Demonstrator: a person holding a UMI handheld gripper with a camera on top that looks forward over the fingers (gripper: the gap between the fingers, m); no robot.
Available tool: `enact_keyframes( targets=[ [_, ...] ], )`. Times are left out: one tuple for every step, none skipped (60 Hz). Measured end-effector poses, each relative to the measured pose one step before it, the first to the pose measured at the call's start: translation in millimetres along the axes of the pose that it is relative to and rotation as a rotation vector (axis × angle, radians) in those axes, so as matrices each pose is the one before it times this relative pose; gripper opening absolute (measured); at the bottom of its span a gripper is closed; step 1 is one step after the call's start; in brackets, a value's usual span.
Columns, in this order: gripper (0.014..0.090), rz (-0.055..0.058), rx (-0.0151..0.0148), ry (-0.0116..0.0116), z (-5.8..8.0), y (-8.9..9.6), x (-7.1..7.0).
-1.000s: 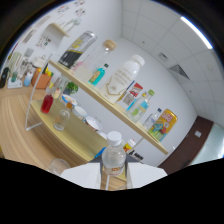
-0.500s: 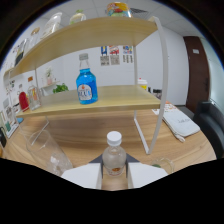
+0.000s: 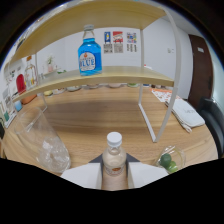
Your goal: Make me a cup of Mojito.
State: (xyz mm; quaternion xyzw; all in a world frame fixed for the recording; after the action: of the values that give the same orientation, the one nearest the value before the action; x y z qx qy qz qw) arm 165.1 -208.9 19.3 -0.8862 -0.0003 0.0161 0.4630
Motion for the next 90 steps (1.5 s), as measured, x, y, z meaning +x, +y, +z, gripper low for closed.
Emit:
enact_keyframes(
  targets=[
    [0.0349, 0.0000, 0.00144, 0.00135, 0.12, -0.07, -0.24],
    [0.0352, 0.0009, 0.00075, 0.00154, -0.09, 0.36, -0.43],
    [0.0352, 0.0005, 0.00206, 0.00061, -0.09, 0.12, 0.11],
    [0.0354, 0.0002, 0.00183, 0.00087, -0.04, 0.19, 0.13],
    [0.0356, 0.0003, 0.00024, 0.00094, -0.35, 0.32, 0.06],
    [0.0359, 0.0008, -0.00145, 0.00061, -0.20, 0.47, -0.01],
    [0.0362, 0.0012, -0.00306, -0.00038, -0.28, 0.93, -0.10],
    [0.0363, 0.0004, -0.00336, -0.00170, -0.34, 0.81, -0.20],
    [0.0367, 0.0007, -0.00083, -0.00178, -0.43, 0.39, -0.20],
    [0.0379, 0.0006, -0.00107, -0.00077, -0.58, 0.51, -0.15],
    [0.0413, 0.0005, -0.00070, 0.00036, -0.80, 0.43, 0.05],
    [0.0453, 0.0010, -0.00058, 0.00078, -0.96, 0.25, 0.25],
    [0.0494, 0.0014, -0.00195, 0.00114, -1.10, 0.41, 0.22],
    [0.0528, 0.0002, -0.00572, 0.00140, -1.66, 0.22, -0.13],
    [0.0554, 0.0013, -0.00544, 0.00106, -1.66, 0.58, 0.09],
    [0.0597, 0.0007, -0.00496, 0.00020, -2.14, 0.24, -0.13],
    [0.0751, 0.0003, -0.00510, -0.00338, -2.54, 0.16, -0.98],
    [0.0803, 0.0009, -0.00475, -0.00026, -2.70, -0.19, -0.71],
    [0.0855, -0.0008, -0.00096, 0.00312, -3.63, -1.24, 0.10],
    [0.0866, -0.0009, 0.00372, 0.00080, -3.81, -2.42, -0.54],
    [0.0856, -0.0019, 0.00536, -0.00173, -5.27, -2.70, -0.53],
    [0.0848, -0.0012, 0.00951, 0.00490, -4.18, -3.81, 0.33],
    [0.0854, -0.0013, 0.01110, 0.00701, -4.97, -4.46, 0.66],
    [0.0856, -0.0008, 0.01213, 0.00927, -4.78, -5.21, 0.64],
    [0.0856, 0.0002, 0.01269, 0.00915, -5.72, -5.36, 0.57],
    [0.0858, 0.0017, 0.01294, 0.00827, -6.14, -5.66, 0.28],
    [0.0857, 0.0031, 0.01363, 0.00750, -6.48, -6.17, -0.03],
    [0.0861, 0.0046, 0.01297, 0.00611, -6.55, -6.20, -0.56],
    [0.0860, 0.0058, 0.01154, 0.00710, -6.49, -5.99, -0.64],
    [0.0859, 0.0073, 0.00996, 0.00640, -6.91, -5.68, -0.94],
    [0.0861, 0.0079, 0.00954, 0.00492, -6.84, -5.70, -1.55],
    [0.0860, 0.0069, 0.00864, 0.00225, -7.29, -5.96, -1.51],
    [0.0861, 0.0056, 0.00957, 0.00308, -7.18, -5.24, -2.73],
    [0.0857, 0.0035, 0.00949, 0.00269, -6.00, -5.39, -2.51],
    [0.0859, 0.0043, 0.00938, 0.00403, -6.73, -4.50, -2.71],
    [0.0859, 0.0037, 0.00896, 0.00190, -5.61, -4.14, -2.70],
    [0.0808, 0.0026, 0.00827, 0.00098, -5.76, -3.63, -3.42],
    [0.0809, 0.0008, 0.00702, 0.00007, -5.51, -3.02, -3.70],
    [0.0860, -0.0004, 0.00561, -0.00100, -4.93, -2.37, -3.96],
    [0.0859, -0.0009, 0.00446, -0.00163, -4.69, -1.64, -4.17],
    [0.0859, 0.0002, 0.00299, -0.00147, -4.30, -1.07, -4.33],
    [0.0858, 0.0011, 0.00250, -0.00186, -4.77, -0.20, -4.54],
    [0.0858, -0.0012, 0.00082, -0.00387, -3.28, -0.06, -4.50],
    [0.0857, -0.0016, 0.00181, -0.00418, -3.26, 0.33, -4.74],
    [0.0856, -0.0018, 0.00209, -0.00506, -3.63, 1.22, -4.63],
    [0.0858, -0.0026, 0.00150, -0.00525, -2.88, 1.52, -4.67],
    [0.0856, -0.0033, -0.00027, -0.00470, -2.38, 2.25, -4.57],
    [0.0855, -0.0040, -0.00264, -0.00414, -1.93, 3.00, -4.35],
    [0.0854, -0.0042, -0.00381, -0.00417, -1.81, 3.44, -4.38],
    [0.0806, -0.0031, -0.00484, -0.00505, -1.62, 3.77, -4.67],
    [0.0856, -0.0022, -0.00596, -0.00502, -1.21, 4.10, -4.72],
    [0.0855, -0.0016, -0.00593, -0.00459, -0.97, 4.24, -4.36],
    [0.0856, -0.0009, -0.00455, -0.00368, -1.09, 4.17, -4.68],
    [0.0856, -0.0013, -0.00423, -0.00333, -0.66, 4.59, -3.93],
    [0.0860, -0.0018, -0.00633, -0.00288, -0.55, 3.96, -3.47],
    [0.0862, -0.0018, -0.00525, -0.00218, -0.29, 3.44, -3.26],
    [0.0865, -0.0025, -0.00401, -0.00157, -0.09, 3.41, -2.93],
    [0.0863, -0.0023, -0.00364, -0.00135, -0.03, 3.16, -2.66],
    [0.0862, -0.0026, -0.00537, -0.00119, 0.01, 3.47, -2.47],
    [0.0863, -0.0030, -0.00593, -0.00146, 0.37, 3.32, -2.29],
    [0.0862, -0.0027, -0.00677, -0.00116, 0.25, 2.94, -2.13],
    [0.0862, -0.0022, -0.00708, -0.00003, 0.37, 2.45, -1.74],
    [0.0861, -0.0003, -0.00693, -0.00073, 0.35, 1.75, -1.73],
    [0.0863, 0.0000, -0.00734, -0.00167, 0.23, 1.08, -2.46],
    [0.0861, 0.0008, -0.00475, -0.00316, -0.38, 0.29, -2.40],
    [0.0864, 0.0025, -0.00263, -0.00340, -0.37, -0.71, -2.26],
    [0.0863, 0.0032, -0.00148, -0.00245, -0.58, -1.38, -2.10],
    [0.0863, 0.0036, -0.00043, -0.00097, -0.67, -2.00, -2.00],
    [0.0864, 0.0029, 0.00084, -0.00027, -0.75, -2.88, -2.04],
    [0.0859, 0.0012, 0.00189, -0.00037, -0.96, -3.73, -2.25],
    [0.0851, -0.0003, 0.00280, -0.00122, -0.87, -4.43, -2.88],
    [0.0851, -0.0016, 0.00077, -0.00056, -0.66, -5.26, -2.65],
    [0.0852, -0.0012, 0.00236, 0.00023, -1.21, -5.39, -2.97],
    [0.0852, -0.0019, 0.00309, 0.00001, -1.03, -6.61, -3.16],
    [0.0851, -0.0014, 0.00216, 0.00015, -1.11, -6.69, -3.80],
    [0.0851, -0.0010, 0.00272, -0.00110, -1.18, -7.23, -3.63],
    [0.0852, 0.0003, 0.00292, -0.00222, -1.10, -7.83, -4.35],
    [0.0851, 0.0016, 0.00533, -0.00402, -1.22, -8.98, -5.08],
    [0.0852, 0.0012, 0.00706, -0.00189, -1.16, -9.79, -4.74],
    [0.0852, 0.0013, 0.00662, 0.00117, -1.16, -10.06, -4.31],
    [0.0852, 0.0014, 0.00629, 0.00119, -1.02, -9.84, -4.63],
    [0.0856, 0.0019, 0.00779, -0.00307, -1.15, -10.84, -5.93],
    [0.0856, 0.0017, 0.01052, -0.00785, -0.75, -11.42, -7.10],
    [0.0856, 0.0006, 0.01163, -0.00769, -1.88, -13.15, -6.95],
    [0.0857, 0.0005, 0.01471, -0.00642, -0.97, -12.01, -6.60],
    [0.0858, 0.0005, 0.01464, -0.00422, 0.03, -11.63, -6.65],
    [0.0857, -0.0003, 0.01341, -0.00460, 0.13, -11.87, -5.13],
    [0.0856, -0.0003, 0.01634, -0.00564, 0.11, -11.60, -6.69],
    [0.0857, -0.0009, 0.01653, -0.00727, 0.45, -11.65, -7.24],
    [0.0854, -0.0016, 0.01538, -0.00715, 0.75, -11.22, -7.21]
  ],
)
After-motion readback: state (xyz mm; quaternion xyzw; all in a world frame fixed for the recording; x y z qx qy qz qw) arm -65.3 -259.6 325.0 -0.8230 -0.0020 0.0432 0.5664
